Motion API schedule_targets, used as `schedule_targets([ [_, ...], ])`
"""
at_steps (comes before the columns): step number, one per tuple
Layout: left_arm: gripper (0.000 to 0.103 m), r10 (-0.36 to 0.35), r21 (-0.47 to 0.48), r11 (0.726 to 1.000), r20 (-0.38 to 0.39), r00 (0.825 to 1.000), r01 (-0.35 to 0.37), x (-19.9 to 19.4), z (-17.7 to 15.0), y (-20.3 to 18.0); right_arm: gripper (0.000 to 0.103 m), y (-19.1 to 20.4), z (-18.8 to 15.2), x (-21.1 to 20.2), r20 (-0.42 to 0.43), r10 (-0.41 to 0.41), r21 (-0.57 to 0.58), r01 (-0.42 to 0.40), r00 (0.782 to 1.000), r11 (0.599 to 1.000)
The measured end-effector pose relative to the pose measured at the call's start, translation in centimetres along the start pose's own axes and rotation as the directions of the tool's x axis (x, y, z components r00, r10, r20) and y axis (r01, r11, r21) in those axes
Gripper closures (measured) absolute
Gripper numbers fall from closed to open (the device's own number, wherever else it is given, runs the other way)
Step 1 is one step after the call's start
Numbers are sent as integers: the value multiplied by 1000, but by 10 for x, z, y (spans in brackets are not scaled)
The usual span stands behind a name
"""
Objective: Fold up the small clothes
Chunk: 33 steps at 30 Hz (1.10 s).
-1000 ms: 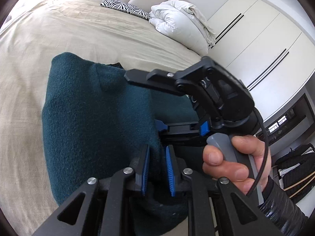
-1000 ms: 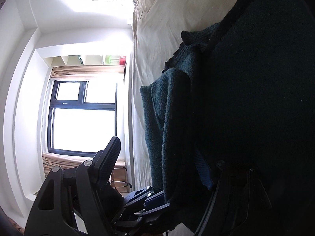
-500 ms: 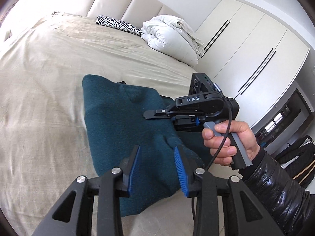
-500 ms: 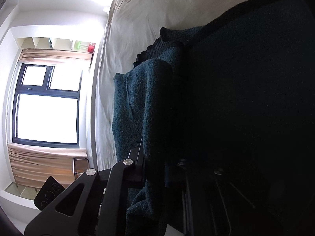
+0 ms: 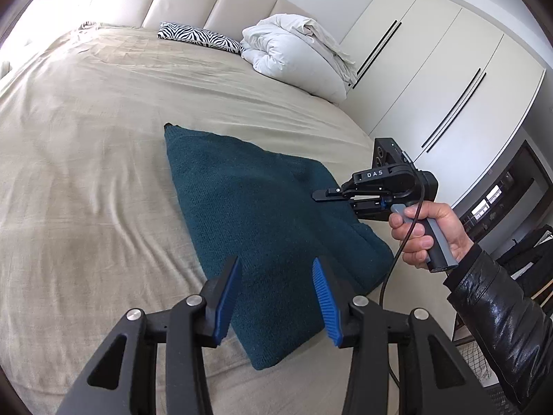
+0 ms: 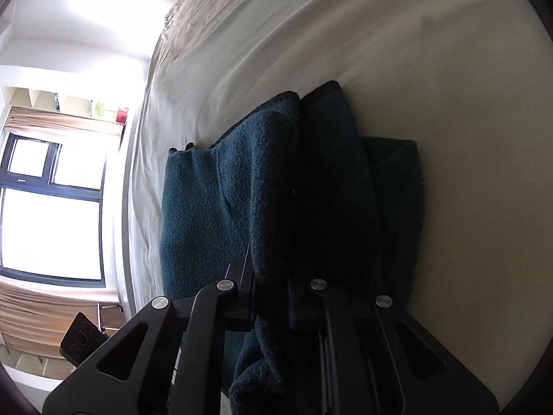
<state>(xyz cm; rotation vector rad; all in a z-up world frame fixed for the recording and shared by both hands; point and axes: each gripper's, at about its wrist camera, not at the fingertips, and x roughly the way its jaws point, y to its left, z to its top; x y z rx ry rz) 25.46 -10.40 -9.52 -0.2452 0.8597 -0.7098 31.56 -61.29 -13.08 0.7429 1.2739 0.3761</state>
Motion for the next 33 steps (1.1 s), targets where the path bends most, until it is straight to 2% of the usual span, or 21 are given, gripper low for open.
schedule_targets([
  [3, 56, 16, 27, 1000, -22, 1000, -15, 19, 7, -9, 91, -26, -10, -3, 6, 64, 48, -65, 998, 997],
  [7, 56, 97, 67, 993, -71, 993, -93, 47, 8, -15, 87, -24, -15, -6, 50, 116, 70, -119, 992, 990],
  [10, 55, 105, 51, 994, -73, 992, -101, 53, 7, -11, 81, -25, -25, -12, 51, 153, 90, -157, 987, 983],
  [13, 55, 113, 60, 992, -85, 990, -108, 58, 7, -8, 64, -28, -40, -30, 61, 191, 77, -196, 980, 978],
  [14, 55, 115, 58, 992, -86, 990, -110, 58, 7, -8, 53, -30, -46, -35, 66, 212, 77, -217, 975, 973],
  [15, 54, 114, 52, 993, -85, 990, -110, 58, 6, -8, 52, -30, -52, -39, 77, 228, 73, -233, 971, 970],
  [19, 48, 118, 51, 992, -86, 989, -114, 60, 7, -11, 56, -20, -68, -37, 31, 169, 19, -170, 985, 985],
  [20, 47, 122, 57, 991, -86, 989, -117, 61, 7, -12, 70, -17, -71, -37, 27, 139, 2, -139, 990, 990],
  [21, 46, 128, 59, 991, -87, 988, -123, 62, 7, -14, 79, -15, -72, -37, 30, 108, -6, -108, 994, 994],
  [23, 46, 132, 58, 990, -87, 987, -127, 62, 9, -17, 85, -18, -72, -40, 38, 91, 15, -91, 995, 996],
  [25, 46, 132, 59, 990, -87, 987, -127, 61, 11, -20, 87, -20, -71, -44, 47, 67, 24, -69, 997, 997],
  [31, 46, 132, 118, 986, -89, 987, -121, 70, 13, -40, 87, -8, -75, -66, 71, 78, 13, -79, 994, 997],
  [33, 46, 149, 125, 983, -97, 984, -136, 77, 10, -41, 87, -16, -73, -65, 72, 72, 30, -74, 995, 997],
])
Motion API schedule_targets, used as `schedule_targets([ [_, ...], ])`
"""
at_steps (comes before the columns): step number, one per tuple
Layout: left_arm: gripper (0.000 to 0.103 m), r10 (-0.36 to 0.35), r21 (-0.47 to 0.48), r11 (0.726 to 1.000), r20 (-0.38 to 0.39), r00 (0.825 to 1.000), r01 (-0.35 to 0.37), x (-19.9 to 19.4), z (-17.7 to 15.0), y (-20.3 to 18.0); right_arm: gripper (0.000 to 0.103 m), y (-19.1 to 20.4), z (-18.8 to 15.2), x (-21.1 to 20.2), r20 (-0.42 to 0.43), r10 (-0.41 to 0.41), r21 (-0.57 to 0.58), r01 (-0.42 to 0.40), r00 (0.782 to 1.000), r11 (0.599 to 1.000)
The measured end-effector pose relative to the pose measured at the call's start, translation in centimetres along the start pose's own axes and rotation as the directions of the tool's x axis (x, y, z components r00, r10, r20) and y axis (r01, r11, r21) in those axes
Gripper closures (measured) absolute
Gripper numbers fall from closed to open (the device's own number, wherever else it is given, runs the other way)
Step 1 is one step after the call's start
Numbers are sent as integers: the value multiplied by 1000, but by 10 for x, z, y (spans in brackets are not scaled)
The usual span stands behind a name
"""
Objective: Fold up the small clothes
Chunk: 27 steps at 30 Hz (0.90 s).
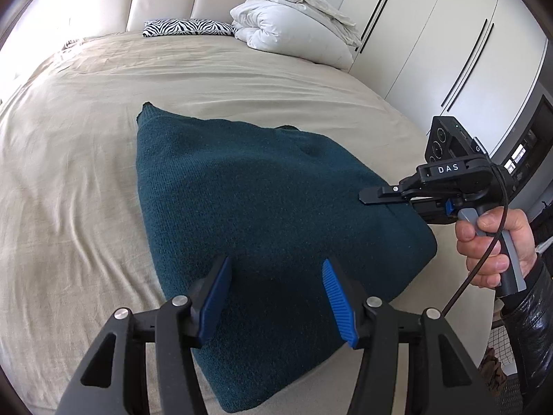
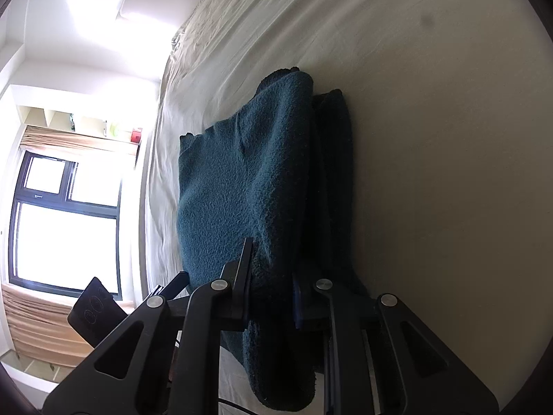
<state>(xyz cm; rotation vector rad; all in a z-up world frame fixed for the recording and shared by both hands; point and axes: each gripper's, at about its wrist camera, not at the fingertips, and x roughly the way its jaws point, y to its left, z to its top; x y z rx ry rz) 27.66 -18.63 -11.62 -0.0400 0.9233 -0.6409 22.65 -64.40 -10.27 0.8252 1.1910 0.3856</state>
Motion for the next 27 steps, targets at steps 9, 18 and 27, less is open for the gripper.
schedule_targets([
  [9, 45, -18, -17, 1000, -11, 1000, 17, 8, -8, 11, 79, -24, -16, 10, 12, 65, 77, -66, 998, 995],
  [18, 45, -6, -4, 1000, -15, 1000, 6, 7, -12, 9, 86, -5, -58, -9, 33, -7, 20, 7, 999, 1000],
  [27, 46, -11, 28, 1000, 2, 1000, 11, 12, -20, 12, 99, -81, -80, -5, 100, 146, 91, -155, 984, 984],
])
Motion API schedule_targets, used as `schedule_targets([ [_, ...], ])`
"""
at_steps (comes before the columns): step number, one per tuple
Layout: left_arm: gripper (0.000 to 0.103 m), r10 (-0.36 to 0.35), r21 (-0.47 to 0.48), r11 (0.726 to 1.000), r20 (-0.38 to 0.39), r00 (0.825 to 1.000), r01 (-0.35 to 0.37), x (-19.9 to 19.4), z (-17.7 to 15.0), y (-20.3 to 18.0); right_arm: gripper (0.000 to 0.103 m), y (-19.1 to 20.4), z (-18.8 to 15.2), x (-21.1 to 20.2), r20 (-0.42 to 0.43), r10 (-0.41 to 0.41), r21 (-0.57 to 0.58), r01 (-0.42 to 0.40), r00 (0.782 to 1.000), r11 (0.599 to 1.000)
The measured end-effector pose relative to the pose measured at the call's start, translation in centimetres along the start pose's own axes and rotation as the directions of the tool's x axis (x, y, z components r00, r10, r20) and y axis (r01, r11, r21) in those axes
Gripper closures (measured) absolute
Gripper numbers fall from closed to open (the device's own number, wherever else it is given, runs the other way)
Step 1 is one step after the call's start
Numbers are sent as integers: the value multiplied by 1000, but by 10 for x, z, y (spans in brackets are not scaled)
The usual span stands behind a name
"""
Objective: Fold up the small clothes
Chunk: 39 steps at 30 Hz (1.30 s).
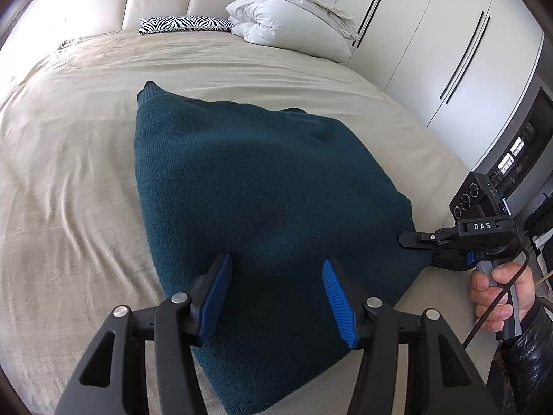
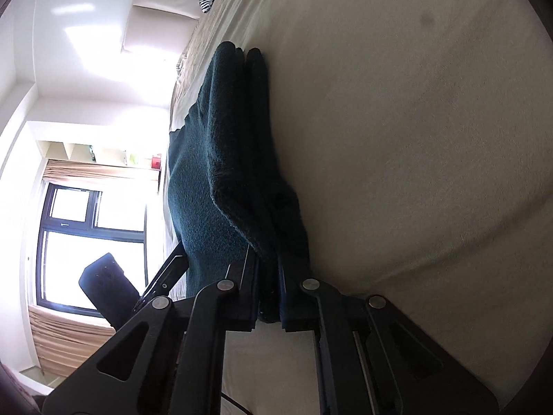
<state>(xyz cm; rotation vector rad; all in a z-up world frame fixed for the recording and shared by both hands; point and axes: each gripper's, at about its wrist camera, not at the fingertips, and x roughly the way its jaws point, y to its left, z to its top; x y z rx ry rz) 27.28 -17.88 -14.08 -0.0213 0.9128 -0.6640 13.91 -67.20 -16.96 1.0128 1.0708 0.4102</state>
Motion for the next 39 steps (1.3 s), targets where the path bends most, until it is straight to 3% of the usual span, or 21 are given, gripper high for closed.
schedule_targets([
  [4, 46, 6, 15, 1000, 8, 1000, -7, -8, 0, -1, 97, -2, -8, -8, 6, 26, -17, -26, 1000, 1000],
  [6, 45, 25, 23, 999, 19, 999, -26, -17, 2, -3, 93, 9, -12, -15, 1, -14, -3, 14, 1000, 1000],
  [9, 45, 49, 25, 998, 79, 996, -51, -35, 11, -5, 89, 40, 0, -38, 80, -130, -84, 136, 988, 987],
  [11, 45, 34, 7, 999, 99, 995, -35, -38, 21, -2, 89, 60, 7, -43, 112, -115, -113, 128, 987, 985],
  [13, 45, 36, -4, 999, 90, 995, -36, -30, 33, 2, 89, 80, 15, -36, 101, -47, -161, 63, 994, 985],
  [16, 45, 59, -15, 998, 47, 997, -59, -6, 43, 12, 89, 93, 25, -2, 30, -31, -203, 37, 999, 978],
  [18, 46, 67, -28, 997, 1, 998, -67, 13, 40, 20, 93, 83, 35, 20, -3, -73, -179, 72, 997, 981],
  [19, 46, 63, -28, 998, 16, 998, -63, 15, 37, 24, 97, 70, 38, 28, -5, -113, -159, 111, 994, 981],
  [20, 46, 55, -22, 998, 30, 998, -54, 15, 33, 25, 103, 56, 39, 32, -4, -74, -135, 73, 997, 988],
  [23, 46, 52, -9, 999, 38, 998, -52, 13, 29, 23, 103, 28, 39, 23, 24, 73, -73, -72, 997, 995],
  [27, 46, 30, -46, 999, 48, 998, -27, 6, 28, 29, 99, 48, 37, 9, 62, 30, -147, -20, 998, 989],
  [30, 46, 57, -44, 998, 81, 995, -53, -7, 33, 23, 97, 85, 51, -1, 107, 70, -207, -46, 992, 977],
  [32, 45, 75, -29, 997, 118, 990, -72, -13, 40, 20, 97, 108, 64, 9, 86, 87, -246, -64, 992, 967],
  [35, 43, 94, -46, 995, 54, 994, -92, 5, 45, 31, 97, 127, 84, 40, 35, 24, -269, -13, 999, 963],
  [38, 42, 98, -38, 995, 60, 993, -95, 15, 39, 38, 98, 107, 102, 77, 3, -80, -206, 79, 997, 975],
  [39, 42, 96, -31, 995, 64, 993, -94, 15, 38, 38, 102, 96, 106, 83, -2, -71, -174, 70, 997, 982],
])
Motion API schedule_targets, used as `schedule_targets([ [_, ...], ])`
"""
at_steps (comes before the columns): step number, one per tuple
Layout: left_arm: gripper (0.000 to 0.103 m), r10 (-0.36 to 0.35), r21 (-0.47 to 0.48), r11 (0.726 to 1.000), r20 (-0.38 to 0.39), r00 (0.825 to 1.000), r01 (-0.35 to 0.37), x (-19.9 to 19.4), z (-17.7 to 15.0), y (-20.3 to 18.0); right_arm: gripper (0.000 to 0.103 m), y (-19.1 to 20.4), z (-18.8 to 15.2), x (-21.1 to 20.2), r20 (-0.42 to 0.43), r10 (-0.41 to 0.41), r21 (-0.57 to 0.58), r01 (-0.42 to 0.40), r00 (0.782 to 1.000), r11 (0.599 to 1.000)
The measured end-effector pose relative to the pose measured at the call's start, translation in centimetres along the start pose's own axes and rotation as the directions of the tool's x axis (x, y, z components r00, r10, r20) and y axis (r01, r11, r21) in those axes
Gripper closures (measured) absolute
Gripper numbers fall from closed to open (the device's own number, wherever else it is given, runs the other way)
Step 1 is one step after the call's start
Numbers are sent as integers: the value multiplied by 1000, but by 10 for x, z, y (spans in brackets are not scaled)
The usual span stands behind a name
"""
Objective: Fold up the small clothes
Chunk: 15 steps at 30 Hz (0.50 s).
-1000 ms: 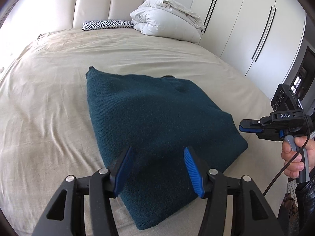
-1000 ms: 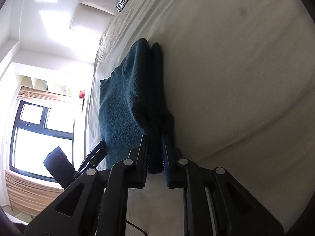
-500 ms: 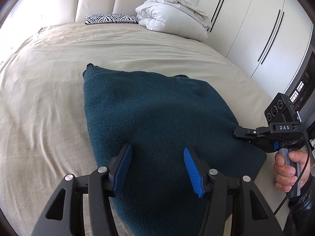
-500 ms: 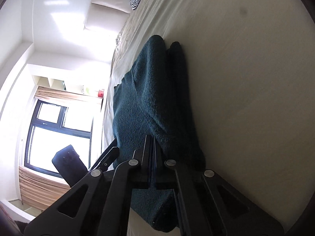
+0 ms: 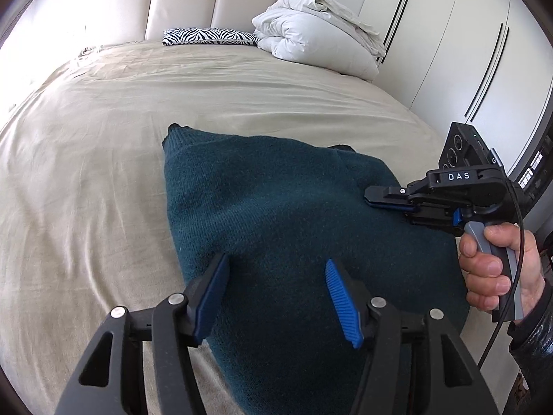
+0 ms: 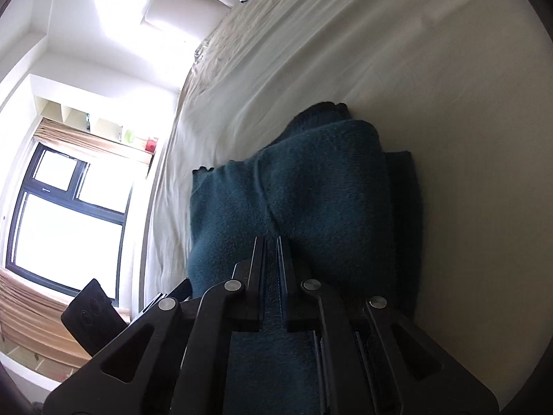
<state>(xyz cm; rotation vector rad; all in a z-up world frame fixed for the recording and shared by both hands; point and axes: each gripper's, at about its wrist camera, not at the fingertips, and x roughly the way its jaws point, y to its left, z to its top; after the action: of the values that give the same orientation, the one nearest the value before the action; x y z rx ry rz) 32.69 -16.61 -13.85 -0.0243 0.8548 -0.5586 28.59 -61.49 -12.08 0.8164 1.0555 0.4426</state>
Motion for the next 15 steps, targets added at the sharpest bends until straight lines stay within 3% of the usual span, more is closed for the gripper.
schedule_targets([
  [2, 42, 1, 1, 1000, -2, 1000, -1, -1, 1, -1, 103, -14, 0, -3, 28, 61, 37, -62, 998, 997],
  [3, 42, 1, -1, 1000, -2, 1000, -1, -2, 2, -1, 98, -19, -2, -9, 47, 66, 43, -68, 997, 997],
  [7, 40, 29, -26, 999, 51, 998, -27, -28, 6, 4, 90, -21, -11, -48, 140, 10, 18, -13, 990, 1000],
  [8, 31, 34, -50, 998, 72, 997, -30, -35, 7, 9, 77, -19, -14, -58, 160, -12, 8, 11, 987, 1000],
  [9, 20, 39, -84, 996, 83, 996, -32, -38, 8, 18, 54, -16, -17, -67, 172, -24, -1, 25, 985, 1000],
  [11, 19, 45, -163, 986, 59, 997, -34, -36, 7, 37, 33, -13, -20, -80, 181, -53, -1, 54, 982, 999],
  [13, 19, 18, -219, 976, 20, 1000, -13, -30, 4, 50, 34, -11, -19, -85, 152, -53, -18, 56, 987, 998],
  [15, 19, -61, -278, 959, -40, 997, 48, -17, -1, 58, 34, -13, -19, -81, 91, -74, -13, 75, 993, 997],
])
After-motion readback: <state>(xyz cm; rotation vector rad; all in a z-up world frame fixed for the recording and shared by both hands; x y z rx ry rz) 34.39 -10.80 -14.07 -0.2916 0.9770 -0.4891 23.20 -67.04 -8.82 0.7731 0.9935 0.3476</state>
